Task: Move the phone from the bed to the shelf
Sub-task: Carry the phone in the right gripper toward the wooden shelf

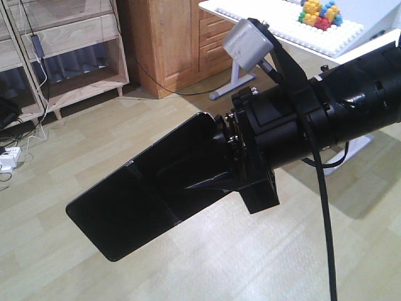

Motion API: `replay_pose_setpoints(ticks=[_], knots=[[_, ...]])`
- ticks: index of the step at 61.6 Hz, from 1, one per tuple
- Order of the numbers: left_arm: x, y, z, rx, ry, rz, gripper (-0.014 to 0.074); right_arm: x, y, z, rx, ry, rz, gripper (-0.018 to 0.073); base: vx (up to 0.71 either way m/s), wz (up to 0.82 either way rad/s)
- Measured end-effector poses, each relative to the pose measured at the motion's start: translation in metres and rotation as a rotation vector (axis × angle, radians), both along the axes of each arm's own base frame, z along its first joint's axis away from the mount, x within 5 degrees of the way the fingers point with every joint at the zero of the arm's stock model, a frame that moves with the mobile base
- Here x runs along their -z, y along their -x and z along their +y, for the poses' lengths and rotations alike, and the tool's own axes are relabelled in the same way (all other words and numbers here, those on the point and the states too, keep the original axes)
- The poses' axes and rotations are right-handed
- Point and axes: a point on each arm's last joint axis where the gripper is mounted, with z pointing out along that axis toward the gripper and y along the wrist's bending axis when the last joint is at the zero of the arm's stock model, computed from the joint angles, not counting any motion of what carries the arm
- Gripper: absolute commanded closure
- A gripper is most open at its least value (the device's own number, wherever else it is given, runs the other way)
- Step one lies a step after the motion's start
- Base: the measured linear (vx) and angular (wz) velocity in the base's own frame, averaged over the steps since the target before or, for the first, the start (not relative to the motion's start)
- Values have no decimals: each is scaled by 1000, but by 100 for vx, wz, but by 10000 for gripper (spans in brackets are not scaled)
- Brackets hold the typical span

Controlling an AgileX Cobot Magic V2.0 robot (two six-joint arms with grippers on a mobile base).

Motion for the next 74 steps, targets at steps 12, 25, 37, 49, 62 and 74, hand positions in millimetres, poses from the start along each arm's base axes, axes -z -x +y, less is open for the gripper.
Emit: replay_pose_setpoints(ticks=[12, 25, 37, 49, 62, 74], knots=[[0, 0, 0, 0, 0, 0, 595, 0, 0, 0, 0, 0, 0, 561, 36, 3], [0, 0, 0, 0, 0, 0, 595, 0, 0, 0, 0, 0, 0, 561, 36, -3], [0, 0, 0, 0, 0, 0, 595, 0, 0, 0, 0, 0, 0, 561, 36, -5], [0, 0, 0, 0, 0, 0, 595, 0, 0, 0, 0, 0, 0, 561, 36, -2], [0, 0, 0, 0, 0, 0, 595, 0, 0, 0, 0, 0, 0, 561, 35, 2], [0, 0, 0, 0, 0, 0, 595, 0, 0, 0, 0, 0, 0, 561, 34, 4]])
